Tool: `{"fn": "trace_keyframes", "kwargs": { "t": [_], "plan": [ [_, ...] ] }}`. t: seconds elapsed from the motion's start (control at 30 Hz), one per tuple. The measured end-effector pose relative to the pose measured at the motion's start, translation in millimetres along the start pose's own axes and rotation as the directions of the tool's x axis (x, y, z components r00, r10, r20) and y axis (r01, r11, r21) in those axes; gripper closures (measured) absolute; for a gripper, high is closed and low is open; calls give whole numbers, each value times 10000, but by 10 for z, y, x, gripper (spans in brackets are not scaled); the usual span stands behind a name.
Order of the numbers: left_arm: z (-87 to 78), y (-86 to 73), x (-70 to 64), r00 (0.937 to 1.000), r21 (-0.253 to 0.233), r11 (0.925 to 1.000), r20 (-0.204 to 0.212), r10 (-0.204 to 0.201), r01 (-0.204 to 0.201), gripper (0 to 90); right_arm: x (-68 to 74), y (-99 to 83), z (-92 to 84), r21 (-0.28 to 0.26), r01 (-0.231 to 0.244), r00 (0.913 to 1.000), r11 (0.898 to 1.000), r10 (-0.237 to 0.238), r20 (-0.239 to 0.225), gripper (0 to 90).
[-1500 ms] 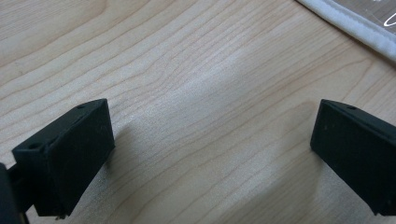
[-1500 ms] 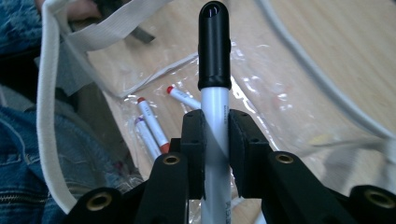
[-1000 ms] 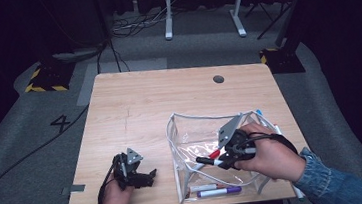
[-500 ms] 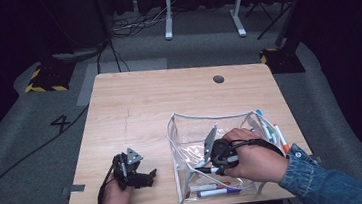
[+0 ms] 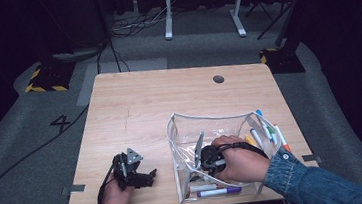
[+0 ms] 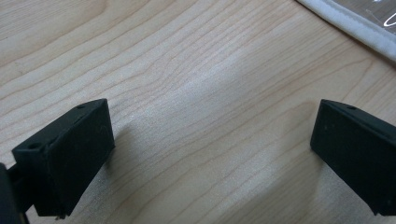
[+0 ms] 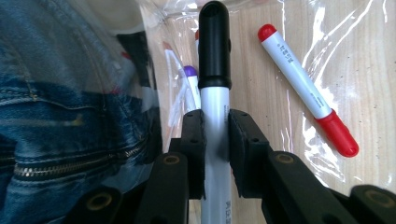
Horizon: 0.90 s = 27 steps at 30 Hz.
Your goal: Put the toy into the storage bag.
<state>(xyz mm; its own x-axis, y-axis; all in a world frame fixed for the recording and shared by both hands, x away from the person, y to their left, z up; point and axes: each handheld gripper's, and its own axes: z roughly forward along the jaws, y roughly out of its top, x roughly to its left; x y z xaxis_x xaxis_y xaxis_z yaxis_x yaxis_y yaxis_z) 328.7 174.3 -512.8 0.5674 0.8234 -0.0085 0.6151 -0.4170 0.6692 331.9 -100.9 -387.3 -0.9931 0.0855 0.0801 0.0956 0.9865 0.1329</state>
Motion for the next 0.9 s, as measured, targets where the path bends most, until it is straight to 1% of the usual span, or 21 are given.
{"fn": "trace_keyframes", "kwargs": {
  "t": [0.1,0.2,0.23,0.27,0.3,0.4,0.47,0.53,0.6,0.63,0.7,0.77,0.8,0.83,0.9],
  "plan": [
    [-1,1,2,10000,6,10000,-2,18,-18,0,-15,-7,50,-22,-119,9998,9999,119,-140,770],
    [-4,2,2,10000,54,10000,29,12,-12,0,-26,-18,77,-96,-178,9997,9998,176,-168,768],
    [1,0,0,10000,-11,10000,2,-7,7,0,-27,-21,82,-130,-174,9997,9998,172,-198,762],
    [-3,2,1,10000,48,10000,47,-5,5,0,-30,-24,85,-193,-155,9997,9997,151,-209,736],
    [-4,2,2,10000,57,10000,37,2,-2,0,-30,-26,87,-275,-126,9998,9995,122,-156,716],
    [-5,2,1,10000,68,10000,55,-6,5,0,-30,-37,67,-536,-192,9998,9984,187,-110,692],
    [-5,2,2,10000,67,10000,49,2,-3,0,-31,-44,41,-694,-191,9998,9974,193,21,665],
    [-5,2,2,10000,64,10000,49,0,0,0,-30,-55,5,-908,-350,9994,9953,353,20,648],
    [-4,1,1,10000,57,10000,44,-2,2,0,-30,-66,-40,-1066,-364,9991,9936,387,196,616],
    [-2,1,1,10000,32,10000,33,-7,7,0,-29,-74,-65,-1193,-449,9985,9918,481,243,601],
    [-2,1,1,10000,35,10000,34,-5,4,0,-27,-93,-126,-1538,-739,9963,9853,796,312,574],
    [-2,0,0,10000,34,10000,47,-11,11,0,-27,-119,-200,-1932,-1140,9919,9745,1226,330,540],
    [-1,0,-1,10000,9,10000,15,-8,8,0,-30,-137,-243,-2200,-1368,9887,9659,1469,301,528],
    [-2,1,1,10000,36,10000,36,-8,8,0,-31,-157,-288,-2433,-1658,9834,9557,1787,314,507],
    [0,-1,-1,10000,5,10000,15,-15,15,0,-38,-204,-386,-3008,-1883,9756,9349,2132,518,487]
  ]
}}
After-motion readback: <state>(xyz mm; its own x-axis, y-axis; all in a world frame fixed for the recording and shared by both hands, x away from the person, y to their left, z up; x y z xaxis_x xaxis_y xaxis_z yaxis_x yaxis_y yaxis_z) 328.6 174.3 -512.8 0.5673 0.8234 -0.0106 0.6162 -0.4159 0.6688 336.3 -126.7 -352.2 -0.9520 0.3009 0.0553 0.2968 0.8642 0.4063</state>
